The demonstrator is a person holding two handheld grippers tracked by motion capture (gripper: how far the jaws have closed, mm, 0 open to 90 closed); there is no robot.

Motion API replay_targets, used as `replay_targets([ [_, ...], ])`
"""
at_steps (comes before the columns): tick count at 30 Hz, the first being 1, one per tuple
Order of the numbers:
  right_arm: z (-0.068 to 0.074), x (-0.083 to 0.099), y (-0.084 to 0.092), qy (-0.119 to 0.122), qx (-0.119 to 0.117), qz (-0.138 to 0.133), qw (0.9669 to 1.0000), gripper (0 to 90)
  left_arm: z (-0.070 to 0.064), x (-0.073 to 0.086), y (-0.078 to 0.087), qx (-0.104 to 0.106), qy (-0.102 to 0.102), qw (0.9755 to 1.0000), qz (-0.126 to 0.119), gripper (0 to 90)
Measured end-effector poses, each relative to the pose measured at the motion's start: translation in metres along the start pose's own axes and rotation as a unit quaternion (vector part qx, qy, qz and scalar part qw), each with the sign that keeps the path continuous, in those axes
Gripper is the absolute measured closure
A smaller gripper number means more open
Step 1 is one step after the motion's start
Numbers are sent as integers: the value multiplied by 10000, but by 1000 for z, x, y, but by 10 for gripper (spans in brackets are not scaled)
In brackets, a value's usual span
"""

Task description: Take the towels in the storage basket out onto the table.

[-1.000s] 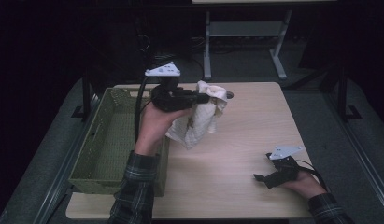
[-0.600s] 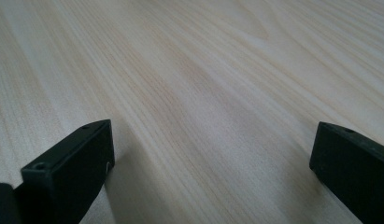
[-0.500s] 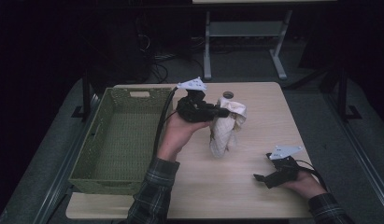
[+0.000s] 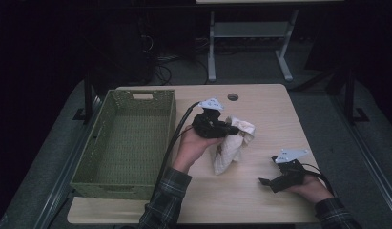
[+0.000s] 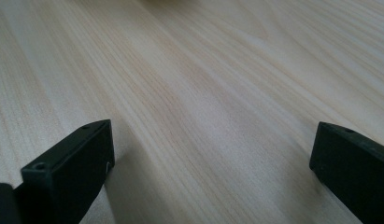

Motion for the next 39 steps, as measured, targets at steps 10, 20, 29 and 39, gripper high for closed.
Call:
replay_targets([
  [10, 0, 0, 0, 13, 4, 0, 10000, 0, 1, 40, -46, -29, -36, 9990, 445, 793],
  [20, 0, 0, 0, 6, 6, 2, 10000, 0, 9, 77, -73, -150, -38, 9958, 904, 641],
  [29, 0, 0, 0, 6, 4, 2, 10000, 0, 10, 80, -59, -413, -112, 9950, 904, 467],
  [39, -1, 0, 0, 22, 8, 8, 10000, 0, 16, 84, -28, -780, -10, 9933, 852, 450],
])
Point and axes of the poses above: each handheld gripper's, and its own axes: y roughly backward along the jaws, x roughly out of its underside, z roughly to its left, the point moved 10 cm from there along -y, roughly forward along the jaws, and after that the axes turned 8 degrees about -x, right-handed, at the moved point
